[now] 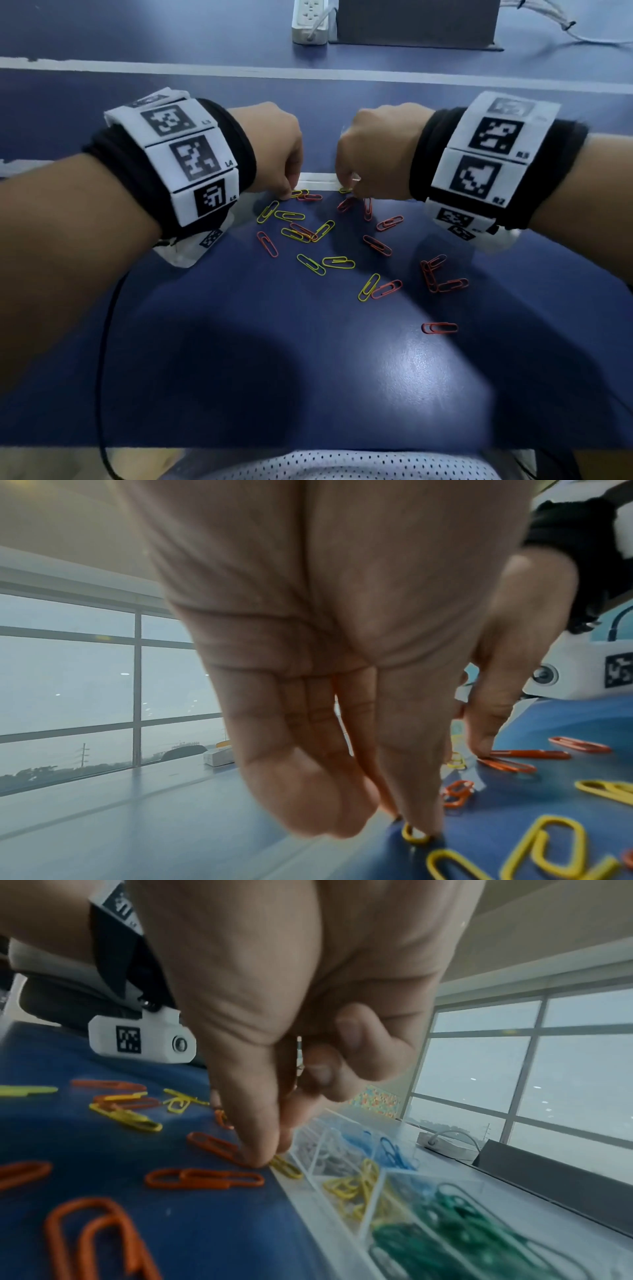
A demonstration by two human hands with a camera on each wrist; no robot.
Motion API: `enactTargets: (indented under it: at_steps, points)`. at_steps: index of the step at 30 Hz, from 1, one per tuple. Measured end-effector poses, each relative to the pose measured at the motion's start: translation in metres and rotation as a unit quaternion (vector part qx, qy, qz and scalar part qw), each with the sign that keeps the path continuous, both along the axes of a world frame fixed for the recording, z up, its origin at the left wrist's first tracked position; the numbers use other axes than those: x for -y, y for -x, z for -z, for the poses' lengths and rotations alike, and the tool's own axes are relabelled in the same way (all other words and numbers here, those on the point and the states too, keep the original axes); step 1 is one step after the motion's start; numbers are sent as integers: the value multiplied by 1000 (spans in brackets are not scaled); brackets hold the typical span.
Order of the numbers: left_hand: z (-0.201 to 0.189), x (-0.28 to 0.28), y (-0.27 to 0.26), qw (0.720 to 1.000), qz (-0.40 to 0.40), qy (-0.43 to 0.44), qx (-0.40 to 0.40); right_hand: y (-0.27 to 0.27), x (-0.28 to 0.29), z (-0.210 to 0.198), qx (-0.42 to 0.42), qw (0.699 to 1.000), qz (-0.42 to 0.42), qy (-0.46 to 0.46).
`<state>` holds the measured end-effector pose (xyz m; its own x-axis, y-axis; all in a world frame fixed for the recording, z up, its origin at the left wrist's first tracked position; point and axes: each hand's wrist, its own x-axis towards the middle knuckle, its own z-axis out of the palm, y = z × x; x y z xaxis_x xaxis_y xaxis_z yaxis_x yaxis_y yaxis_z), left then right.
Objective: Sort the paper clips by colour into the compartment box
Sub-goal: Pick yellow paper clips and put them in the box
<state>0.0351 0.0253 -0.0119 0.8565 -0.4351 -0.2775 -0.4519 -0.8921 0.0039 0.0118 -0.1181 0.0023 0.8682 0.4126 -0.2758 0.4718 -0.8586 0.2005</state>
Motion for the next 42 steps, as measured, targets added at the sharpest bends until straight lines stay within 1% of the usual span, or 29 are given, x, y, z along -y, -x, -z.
enactTargets:
  at_steps: [4, 11, 17, 20, 26, 29, 31, 33, 35, 38, 42]
  points:
    - [2, -3, 1, 1000, -10, 4, -3, -1, -1, 5, 16, 999, -10, 31]
    - [6, -1, 7, 999, -28, -2, -27, -7, -4, 7, -11, 998, -24, 61]
    - [6, -4, 9, 999, -23, -3, -31, -7, -6, 8, -2, 999, -27, 45]
    - [4, -10, 10, 999, -22, 30, -32, -8, -8, 9, -2, 999, -23, 45]
    - [1, -21, 15, 989, -35, 133, -48, -7, -12, 12, -14, 998, -22, 63]
    - [6, -28, 17, 988, -47, 134, -59, -7, -14, 11, -24, 998, -28, 58]
    - [8, -30, 18, 990, -44, 121, -59, -6, -14, 9, -29, 998, -38, 49]
    - [7, -29, 19, 992, -26, 114, -55, -4, -14, 8, -24, 998, -52, 19]
    - [5, -27, 19, 993, -2, 102, -53, -2, -13, 6, -18, 997, -63, -40]
    - [5, -21, 17, 996, 38, 77, -34, 1, -15, 3, -26, 991, -55, -116]
    - [6, -16, 14, 996, 63, 64, -6, 11, -15, 6, -39, 991, -49, -122]
